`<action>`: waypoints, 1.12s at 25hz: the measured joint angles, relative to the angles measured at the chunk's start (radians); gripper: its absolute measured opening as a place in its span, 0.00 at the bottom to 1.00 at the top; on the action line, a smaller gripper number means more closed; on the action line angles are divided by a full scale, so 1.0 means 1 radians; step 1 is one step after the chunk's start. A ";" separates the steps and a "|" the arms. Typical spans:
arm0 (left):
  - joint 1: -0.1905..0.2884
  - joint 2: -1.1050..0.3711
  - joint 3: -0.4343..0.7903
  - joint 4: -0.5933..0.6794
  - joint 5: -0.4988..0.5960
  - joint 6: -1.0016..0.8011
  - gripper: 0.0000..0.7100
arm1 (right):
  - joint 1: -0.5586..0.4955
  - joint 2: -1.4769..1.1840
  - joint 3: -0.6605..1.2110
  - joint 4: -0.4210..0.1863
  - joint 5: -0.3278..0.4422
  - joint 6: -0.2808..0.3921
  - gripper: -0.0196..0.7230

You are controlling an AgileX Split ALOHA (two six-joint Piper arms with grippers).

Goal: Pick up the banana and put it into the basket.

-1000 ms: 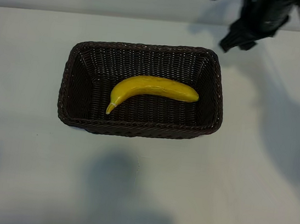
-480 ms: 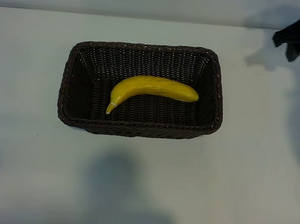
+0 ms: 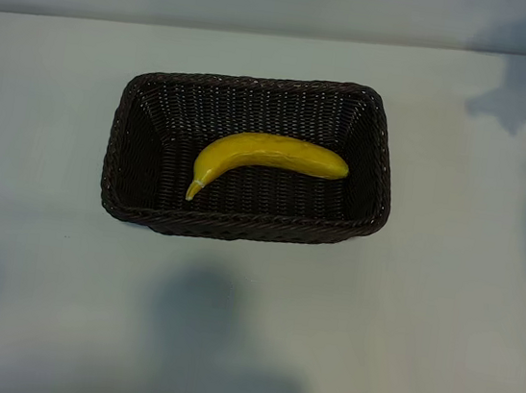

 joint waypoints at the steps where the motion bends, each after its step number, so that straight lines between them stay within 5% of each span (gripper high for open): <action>1: 0.000 0.000 0.000 0.000 -0.001 0.000 0.81 | -0.005 -0.012 0.000 0.005 0.001 0.004 0.70; 11: 0.000 0.000 0.000 0.000 0.000 0.000 0.81 | -0.019 -0.305 0.130 0.017 0.002 0.020 0.70; 28: 0.000 0.000 0.000 0.000 0.000 0.002 0.81 | -0.020 -0.987 0.670 -0.031 -0.001 0.085 0.70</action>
